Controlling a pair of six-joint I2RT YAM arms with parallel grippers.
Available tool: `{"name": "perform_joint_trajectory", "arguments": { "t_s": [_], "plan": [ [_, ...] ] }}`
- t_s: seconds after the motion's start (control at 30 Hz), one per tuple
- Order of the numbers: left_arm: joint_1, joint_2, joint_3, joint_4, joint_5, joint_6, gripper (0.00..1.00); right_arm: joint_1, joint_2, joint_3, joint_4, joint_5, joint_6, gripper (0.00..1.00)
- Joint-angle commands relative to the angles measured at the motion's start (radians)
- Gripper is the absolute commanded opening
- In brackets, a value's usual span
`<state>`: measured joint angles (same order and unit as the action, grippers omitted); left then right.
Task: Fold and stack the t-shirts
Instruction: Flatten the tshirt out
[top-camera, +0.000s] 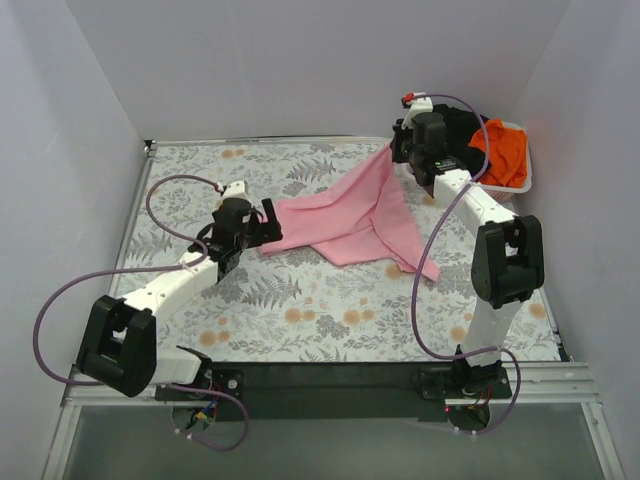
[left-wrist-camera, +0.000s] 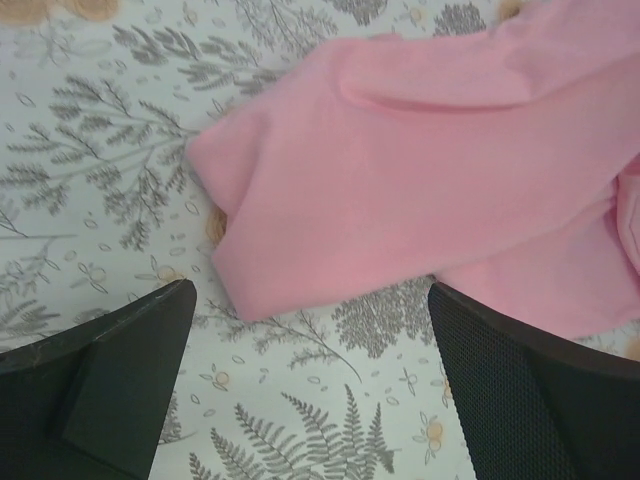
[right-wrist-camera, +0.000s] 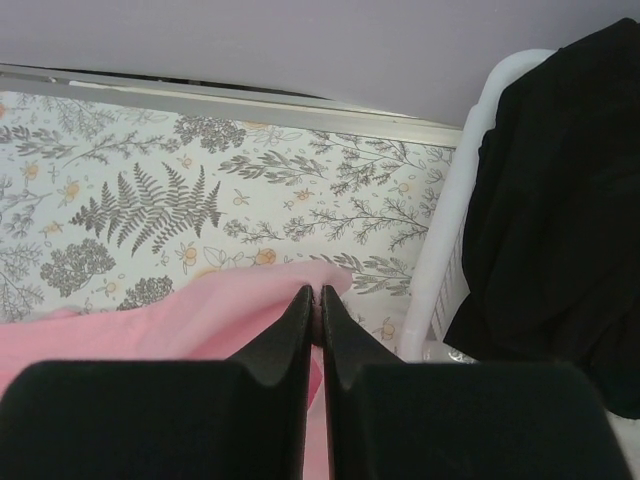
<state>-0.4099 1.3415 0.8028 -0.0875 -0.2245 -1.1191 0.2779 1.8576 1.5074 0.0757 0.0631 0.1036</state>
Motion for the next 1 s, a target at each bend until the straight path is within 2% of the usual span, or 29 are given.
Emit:
{"name": "perform_joint_trajectory", "arguments": {
  "t_s": [0.0,0.07,0.2,0.5,0.73,0.83,0.97],
  "plan": [
    [0.002,-0.039,-0.076,0.077,0.153,-0.028,0.96,-0.005,-0.063,-0.006,0.041,-0.034,0.019,0.01],
    [0.016,0.002,-0.086,0.081,0.221,-0.034,0.97,-0.006,-0.080,-0.033,0.044,-0.046,0.025,0.01],
    [0.025,0.036,-0.126,0.164,0.223,-0.048,0.97,-0.008,-0.107,-0.068,0.049,-0.042,0.013,0.01],
    [0.031,0.119,-0.116,0.236,0.114,-0.035,0.98,-0.008,-0.153,-0.113,0.052,-0.057,0.002,0.01],
    [0.063,0.199,-0.106,0.267,0.108,-0.022,0.97,-0.011,-0.178,-0.139,0.053,-0.055,-0.004,0.01],
    [0.065,0.188,-0.113,0.299,0.117,-0.012,0.94,-0.009,-0.186,-0.147,0.053,-0.052,-0.007,0.01],
    [0.063,0.197,-0.106,0.319,0.146,0.007,0.83,-0.009,-0.193,-0.161,0.055,-0.054,-0.002,0.01]
  ]
}}
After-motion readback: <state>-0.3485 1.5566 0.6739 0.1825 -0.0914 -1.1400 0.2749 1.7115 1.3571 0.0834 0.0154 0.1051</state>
